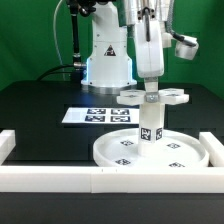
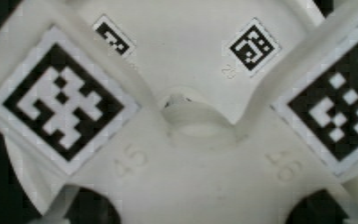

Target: Assemble round table

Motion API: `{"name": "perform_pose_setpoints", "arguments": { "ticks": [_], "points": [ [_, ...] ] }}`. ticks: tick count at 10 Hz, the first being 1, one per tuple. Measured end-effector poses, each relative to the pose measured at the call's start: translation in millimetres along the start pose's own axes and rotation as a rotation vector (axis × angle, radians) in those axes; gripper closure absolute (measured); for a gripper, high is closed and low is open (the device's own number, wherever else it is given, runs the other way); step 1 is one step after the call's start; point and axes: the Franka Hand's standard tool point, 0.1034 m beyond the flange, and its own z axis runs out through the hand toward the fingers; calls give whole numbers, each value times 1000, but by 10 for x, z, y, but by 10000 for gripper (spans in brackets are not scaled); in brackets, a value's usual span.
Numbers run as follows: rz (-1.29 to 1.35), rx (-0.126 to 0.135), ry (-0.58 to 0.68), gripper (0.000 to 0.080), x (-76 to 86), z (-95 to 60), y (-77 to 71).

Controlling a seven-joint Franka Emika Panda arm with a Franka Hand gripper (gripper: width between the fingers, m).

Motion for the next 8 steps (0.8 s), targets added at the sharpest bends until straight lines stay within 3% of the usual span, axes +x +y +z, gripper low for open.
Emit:
{"name": "perform_pose_setpoints", "arguments": {
  "ticks": [1,3,6,8],
  "points": [
    [68,0,-10,357,-17,6,6],
    [17,-5,-15,184,-29,-15,11],
    [-62,11,-47,151,-98,-302,-63],
    [-98,1,-43,150,-90,-243,-31]
  ]
}}
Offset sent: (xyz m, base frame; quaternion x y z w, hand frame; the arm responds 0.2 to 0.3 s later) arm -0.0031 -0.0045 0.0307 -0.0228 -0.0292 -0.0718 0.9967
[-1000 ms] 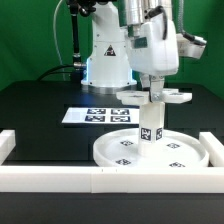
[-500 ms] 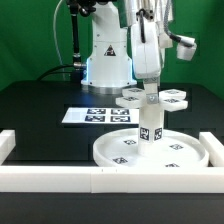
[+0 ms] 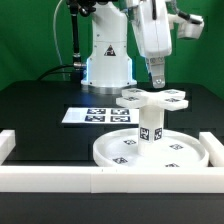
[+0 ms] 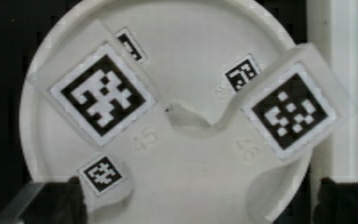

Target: Assemble round table

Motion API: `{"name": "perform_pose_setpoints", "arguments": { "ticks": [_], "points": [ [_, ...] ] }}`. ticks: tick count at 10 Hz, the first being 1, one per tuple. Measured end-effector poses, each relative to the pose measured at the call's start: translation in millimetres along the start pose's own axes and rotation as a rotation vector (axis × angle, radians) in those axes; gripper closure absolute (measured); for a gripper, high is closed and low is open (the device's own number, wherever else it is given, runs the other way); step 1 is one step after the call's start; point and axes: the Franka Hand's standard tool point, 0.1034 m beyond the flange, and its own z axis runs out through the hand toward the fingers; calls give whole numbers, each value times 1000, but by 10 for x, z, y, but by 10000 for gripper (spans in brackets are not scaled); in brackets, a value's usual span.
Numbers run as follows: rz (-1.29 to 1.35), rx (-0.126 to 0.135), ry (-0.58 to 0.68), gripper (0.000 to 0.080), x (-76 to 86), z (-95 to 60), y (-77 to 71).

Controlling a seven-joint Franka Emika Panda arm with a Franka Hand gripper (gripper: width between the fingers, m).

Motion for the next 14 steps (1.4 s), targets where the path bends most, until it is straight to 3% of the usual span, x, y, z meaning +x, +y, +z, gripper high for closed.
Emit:
{"name": "perform_pose_setpoints", "arguments": {
  "ticks": [2,5,10,13,14],
  "points": [
    [-149,-4,2,150,2,4,7],
    [-541,-64,-2,150,-77,-14,-6],
    [-957,-81,-14,150,-81,-16,-9],
    [-1338,-139,-25,150,-83,-32,-51],
    [-1398,-137,-22,150,-107,-41,-74]
  ]
}}
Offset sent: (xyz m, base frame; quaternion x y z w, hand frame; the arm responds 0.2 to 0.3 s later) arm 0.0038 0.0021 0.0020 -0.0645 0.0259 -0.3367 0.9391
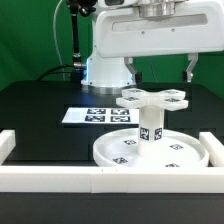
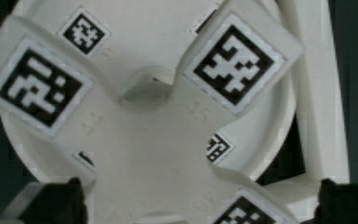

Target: Assemble round table

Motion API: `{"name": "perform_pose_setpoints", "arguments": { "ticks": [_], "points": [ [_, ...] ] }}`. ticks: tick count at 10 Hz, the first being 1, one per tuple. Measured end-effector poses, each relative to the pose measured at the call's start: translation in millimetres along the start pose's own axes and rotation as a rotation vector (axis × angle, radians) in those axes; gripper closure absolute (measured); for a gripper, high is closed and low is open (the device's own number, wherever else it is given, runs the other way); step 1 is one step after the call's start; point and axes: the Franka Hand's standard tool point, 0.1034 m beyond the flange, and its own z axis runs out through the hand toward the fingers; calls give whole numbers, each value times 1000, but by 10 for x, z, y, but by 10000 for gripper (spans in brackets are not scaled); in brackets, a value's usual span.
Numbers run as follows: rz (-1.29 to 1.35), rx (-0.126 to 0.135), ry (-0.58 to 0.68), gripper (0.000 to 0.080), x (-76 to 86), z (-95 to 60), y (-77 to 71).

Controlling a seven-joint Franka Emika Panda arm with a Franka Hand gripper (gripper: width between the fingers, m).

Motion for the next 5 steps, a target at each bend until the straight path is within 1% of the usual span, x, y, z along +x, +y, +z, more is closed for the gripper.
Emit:
{"name": "perform_pose_setpoints", "arguments": {
  "ticks": [1,5],
  "points": [
    [-24,0,16,150,12,6,-4],
    [-319,-3,16,150,16,7,24]
  ]
}}
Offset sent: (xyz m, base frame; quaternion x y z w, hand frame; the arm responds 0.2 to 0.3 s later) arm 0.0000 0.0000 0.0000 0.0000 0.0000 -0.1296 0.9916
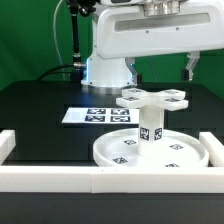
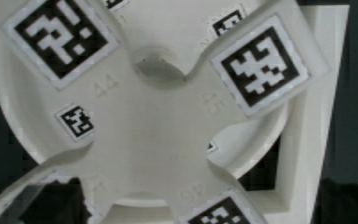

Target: Assemble round table

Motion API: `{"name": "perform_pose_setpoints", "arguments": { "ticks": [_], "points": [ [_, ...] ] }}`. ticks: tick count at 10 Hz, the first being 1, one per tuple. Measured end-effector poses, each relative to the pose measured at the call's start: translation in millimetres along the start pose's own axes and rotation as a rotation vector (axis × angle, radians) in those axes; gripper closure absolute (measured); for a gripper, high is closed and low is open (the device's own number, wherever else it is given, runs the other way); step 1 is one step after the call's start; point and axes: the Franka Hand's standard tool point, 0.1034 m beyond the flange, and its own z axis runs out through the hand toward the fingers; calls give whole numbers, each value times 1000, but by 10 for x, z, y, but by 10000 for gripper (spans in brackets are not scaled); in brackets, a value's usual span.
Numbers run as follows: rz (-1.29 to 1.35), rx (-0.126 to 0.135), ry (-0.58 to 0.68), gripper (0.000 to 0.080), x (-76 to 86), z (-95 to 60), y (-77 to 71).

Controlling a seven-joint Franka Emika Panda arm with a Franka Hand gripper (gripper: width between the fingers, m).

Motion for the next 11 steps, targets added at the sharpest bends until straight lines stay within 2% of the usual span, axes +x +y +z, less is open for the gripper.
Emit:
{"name": "perform_pose_setpoints", "arguments": {
  "ticks": [1,2,3,4,5,11],
  "points": [
    [-117,-5,-1,150,1,2,18],
    [-301,-24,-3,150,7,11,51],
    [-368,-34,-7,150,8,18,46],
    [-478,-60,-3,150,38,9,28],
    [-568,-73,-2,150,51,8,7],
    [-970,-87,-28,150,44,16,94]
  ]
}}
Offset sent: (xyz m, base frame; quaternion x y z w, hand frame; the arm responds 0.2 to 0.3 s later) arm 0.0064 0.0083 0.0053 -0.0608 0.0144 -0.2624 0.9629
